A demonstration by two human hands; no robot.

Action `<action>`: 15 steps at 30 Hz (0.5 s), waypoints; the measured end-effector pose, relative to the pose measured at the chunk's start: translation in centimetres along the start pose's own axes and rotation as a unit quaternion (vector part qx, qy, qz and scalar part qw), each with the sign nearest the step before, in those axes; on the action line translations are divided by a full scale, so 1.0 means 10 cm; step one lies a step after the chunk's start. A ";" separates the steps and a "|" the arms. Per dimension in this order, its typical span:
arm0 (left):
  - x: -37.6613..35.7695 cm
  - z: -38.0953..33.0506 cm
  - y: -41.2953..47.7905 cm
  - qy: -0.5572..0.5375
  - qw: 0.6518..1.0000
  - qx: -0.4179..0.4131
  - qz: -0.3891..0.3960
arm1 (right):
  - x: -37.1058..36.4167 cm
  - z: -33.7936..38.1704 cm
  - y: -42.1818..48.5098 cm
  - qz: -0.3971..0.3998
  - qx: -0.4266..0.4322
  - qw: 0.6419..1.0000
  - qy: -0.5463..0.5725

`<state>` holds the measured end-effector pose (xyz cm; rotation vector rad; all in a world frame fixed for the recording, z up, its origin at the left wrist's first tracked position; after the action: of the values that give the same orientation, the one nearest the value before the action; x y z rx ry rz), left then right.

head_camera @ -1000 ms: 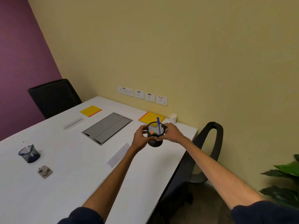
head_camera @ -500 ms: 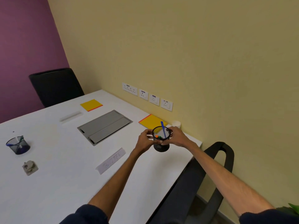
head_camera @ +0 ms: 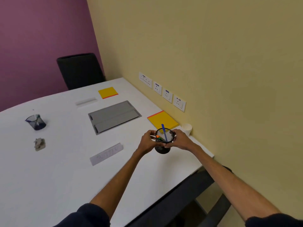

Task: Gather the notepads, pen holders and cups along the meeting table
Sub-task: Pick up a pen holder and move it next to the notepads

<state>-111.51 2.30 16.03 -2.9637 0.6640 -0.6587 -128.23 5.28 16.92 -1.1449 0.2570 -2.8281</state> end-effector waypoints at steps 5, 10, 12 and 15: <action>-0.55 -0.16 0.09 -0.025 0.996 0.042 -0.073 | 0.44 -0.33 0.12 0.047 0.049 0.998 -0.019; -0.85 -0.44 0.18 -0.018 0.994 0.045 -0.102 | 0.76 -0.53 0.18 0.073 0.080 0.993 -0.045; -0.89 -0.52 0.22 -0.013 0.993 0.047 -0.111 | 0.84 -0.57 0.23 0.079 0.085 0.992 -0.050; -0.90 -0.56 0.31 -0.012 0.992 0.049 -0.119 | 0.89 -0.60 0.34 0.080 0.091 0.992 -0.038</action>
<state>-122.44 3.54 17.18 -2.9780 0.2691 -0.6480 -138.80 1.44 18.09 -1.1352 0.0785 -2.6017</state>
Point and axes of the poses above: each hand's wrist, its own y-axis towards the middle knuckle, its own x-axis out of the back of the hand, z = x × y, the point moved 8 cm from there along y, towards the middle knuckle, and after that the axes turned 6 degrees about z, right-handed, at the moved point
